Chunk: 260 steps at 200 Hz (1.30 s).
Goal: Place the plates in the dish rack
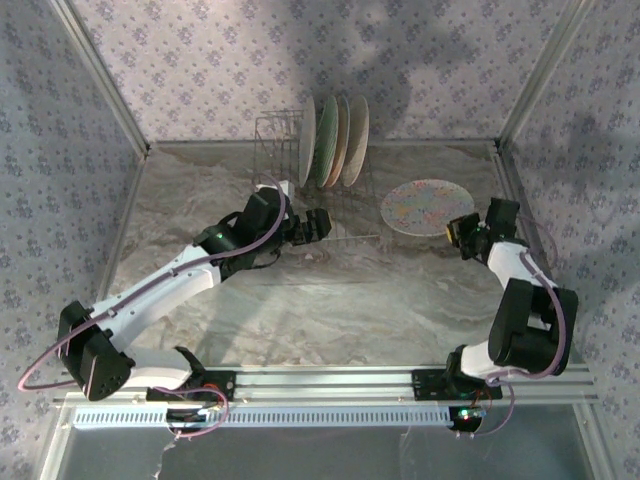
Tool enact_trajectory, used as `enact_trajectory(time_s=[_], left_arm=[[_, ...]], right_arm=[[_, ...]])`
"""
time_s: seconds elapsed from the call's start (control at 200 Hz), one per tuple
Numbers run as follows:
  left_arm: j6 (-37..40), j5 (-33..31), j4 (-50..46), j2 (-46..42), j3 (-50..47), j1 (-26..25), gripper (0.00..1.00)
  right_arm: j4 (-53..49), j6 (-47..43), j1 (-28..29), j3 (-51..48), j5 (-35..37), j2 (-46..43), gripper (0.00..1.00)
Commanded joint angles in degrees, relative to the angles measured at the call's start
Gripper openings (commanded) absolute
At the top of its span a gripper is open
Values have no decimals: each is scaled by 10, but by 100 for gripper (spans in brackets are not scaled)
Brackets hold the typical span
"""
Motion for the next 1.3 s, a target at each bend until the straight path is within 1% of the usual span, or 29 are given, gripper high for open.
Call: enact_trajectory(time_s=[0.0, 0.185, 0.465, 0.755, 0.894, 1.064, 1.154, 1.294], left_arm=[[-5, -8, 11, -3, 2, -3, 99], [-7, -12, 11, -6, -4, -3, 99], [-10, -19, 12, -12, -18, -3, 99], [-9, -25, 6, -16, -21, -3, 99], [-9, -25, 7, -15, -21, -4, 99], [-9, -25, 7, -13, -20, -3, 99], [-9, -25, 7, -13, -19, -3, 99], [-9, -24, 6, -12, -18, -4, 99]], right_arm=[[41, -3, 6, -24, -9, 28, 0], [81, 1, 9, -56, -10, 70, 0], [119, -1, 9, -64, -16, 117, 0], [136, 1, 8, -73, -6, 125, 0], [140, 2, 5, -75, -6, 126, 10], [141, 2, 0, -78, -4, 123, 26], [143, 2, -3, -77, -4, 124, 29], [148, 3, -7, -75, -6, 126, 30]])
